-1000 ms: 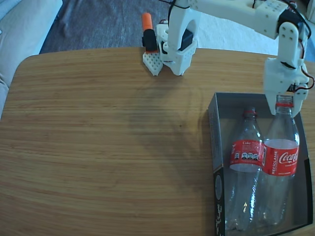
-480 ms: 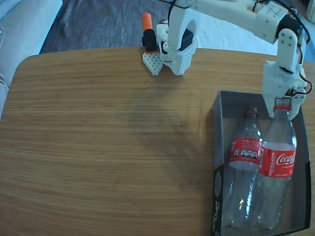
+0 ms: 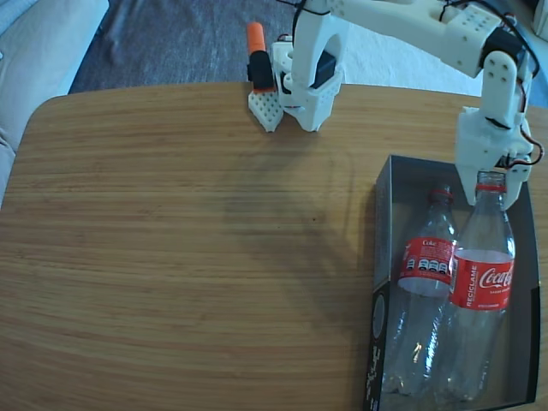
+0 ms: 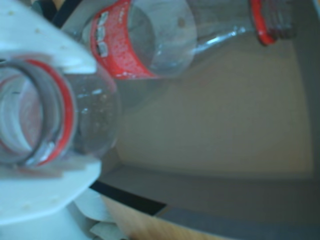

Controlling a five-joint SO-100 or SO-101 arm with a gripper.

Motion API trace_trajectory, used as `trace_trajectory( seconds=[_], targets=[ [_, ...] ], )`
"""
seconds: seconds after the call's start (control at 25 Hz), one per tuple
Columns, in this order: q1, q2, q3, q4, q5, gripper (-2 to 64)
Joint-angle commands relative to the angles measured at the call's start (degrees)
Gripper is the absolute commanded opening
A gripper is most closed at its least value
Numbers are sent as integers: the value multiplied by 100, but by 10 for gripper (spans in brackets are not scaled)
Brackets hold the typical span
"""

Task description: Grasp the bottles and put them in the box.

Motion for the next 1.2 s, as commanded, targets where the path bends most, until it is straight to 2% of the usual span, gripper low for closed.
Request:
trace_trajectory(
  seconds=[0.0, 0.12, 0.16, 0.2, 0.6, 0.88, 0.96, 1.16],
  targets=[
    [70, 343, -35, 26, 26, 83],
    [123, 352, -35, 9, 290, 263],
    [141, 352, -44, -9, 334, 293],
    [141, 352, -44, 0, 334, 296],
    [396, 360, -123, 44, 290, 296],
    [1758, 703, -281, 44, 290, 290],
    [2268, 861, -281, 53, 290, 247],
    [3621, 1274, -229, 53, 290, 89]
  ],
)
